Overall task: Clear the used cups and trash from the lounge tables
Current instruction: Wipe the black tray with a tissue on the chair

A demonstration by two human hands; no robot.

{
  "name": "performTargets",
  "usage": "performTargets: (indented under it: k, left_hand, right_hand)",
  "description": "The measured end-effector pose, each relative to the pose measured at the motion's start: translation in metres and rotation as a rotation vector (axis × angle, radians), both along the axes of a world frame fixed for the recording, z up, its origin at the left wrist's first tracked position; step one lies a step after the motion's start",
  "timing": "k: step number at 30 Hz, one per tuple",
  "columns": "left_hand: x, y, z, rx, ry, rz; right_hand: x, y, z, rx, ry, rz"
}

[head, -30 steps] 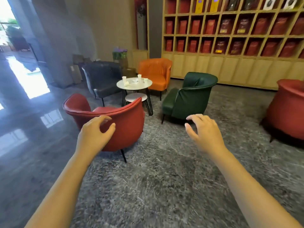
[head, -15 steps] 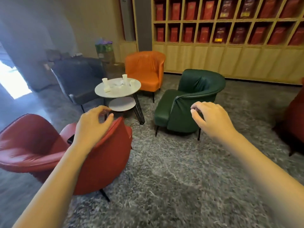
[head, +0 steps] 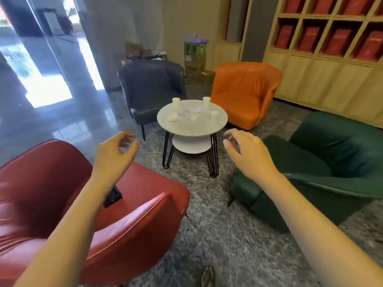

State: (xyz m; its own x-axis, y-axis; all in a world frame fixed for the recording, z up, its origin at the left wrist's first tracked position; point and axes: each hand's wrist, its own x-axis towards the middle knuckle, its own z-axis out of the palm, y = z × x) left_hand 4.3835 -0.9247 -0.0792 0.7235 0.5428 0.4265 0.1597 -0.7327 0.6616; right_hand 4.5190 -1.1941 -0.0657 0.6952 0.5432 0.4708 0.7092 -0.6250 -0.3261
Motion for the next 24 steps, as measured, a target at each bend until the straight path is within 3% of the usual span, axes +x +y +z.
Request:
performTargets:
  k: [5,13,18,24]
  left_hand:
    - [0.126,0.027,-0.008,-0.067,-0.006,0.044]
    - [0.295,0.049,-0.004,-0.088,-0.037,0.041]
    - [0.368,0.087,-0.028,-0.069,-0.029,0.188]
    - [0.408,0.122,-0.045,-0.198,0.074,0.466]
  right_hand:
    - [0.133,0.029,-0.003,0.196,0.260,0.077]
    - [0.328,0.058,-0.014,0.323,0.262,0.066]
    - [0.439,0.136,-0.034,0.266,0.346,0.201]
    - [0.506,0.245,-0.054,0.100,0.404,0.492]
